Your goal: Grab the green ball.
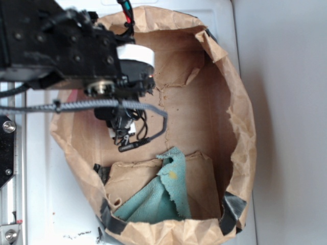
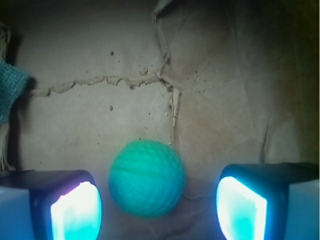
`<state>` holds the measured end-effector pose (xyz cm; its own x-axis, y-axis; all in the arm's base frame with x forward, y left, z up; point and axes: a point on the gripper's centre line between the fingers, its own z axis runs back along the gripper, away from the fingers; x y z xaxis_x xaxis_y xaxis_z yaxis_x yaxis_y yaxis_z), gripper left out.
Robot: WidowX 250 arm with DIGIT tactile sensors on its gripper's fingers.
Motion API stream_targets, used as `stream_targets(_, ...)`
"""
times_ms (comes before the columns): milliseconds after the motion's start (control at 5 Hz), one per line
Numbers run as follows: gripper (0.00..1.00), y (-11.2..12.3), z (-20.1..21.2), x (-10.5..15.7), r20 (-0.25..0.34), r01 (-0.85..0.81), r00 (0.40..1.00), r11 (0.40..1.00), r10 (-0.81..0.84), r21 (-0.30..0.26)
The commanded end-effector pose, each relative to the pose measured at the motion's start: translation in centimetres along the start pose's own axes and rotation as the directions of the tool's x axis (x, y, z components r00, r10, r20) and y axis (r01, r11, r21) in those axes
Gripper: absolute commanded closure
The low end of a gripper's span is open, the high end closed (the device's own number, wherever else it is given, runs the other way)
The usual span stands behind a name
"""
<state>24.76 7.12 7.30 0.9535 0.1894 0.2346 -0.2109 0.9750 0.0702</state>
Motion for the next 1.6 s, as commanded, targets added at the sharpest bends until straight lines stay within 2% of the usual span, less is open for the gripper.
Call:
stream_targets(0,0.00,-0.5,-0.4,0.7,0.068,-0.054,0.996,0.997,0.051,0.047)
stream_targets(200,0.00,-1.6,-1.0,-0.1,0.065,-0.050,0.997,0.996,0.045,0.079)
stream_targets(600,0.00,-2.9,-1.7,-0.9,0.057,-0.052,0.997,0.994,0.046,0.101)
stream_targets(1000,0.00,-3.3,-0.5,-0.8,0.030,-0.052,0.998,0.996,0.050,0.072)
stream_targets(1400,0.00,-4.4,-1.2,-0.6,0.034,-0.057,0.998,0.994,0.054,0.095)
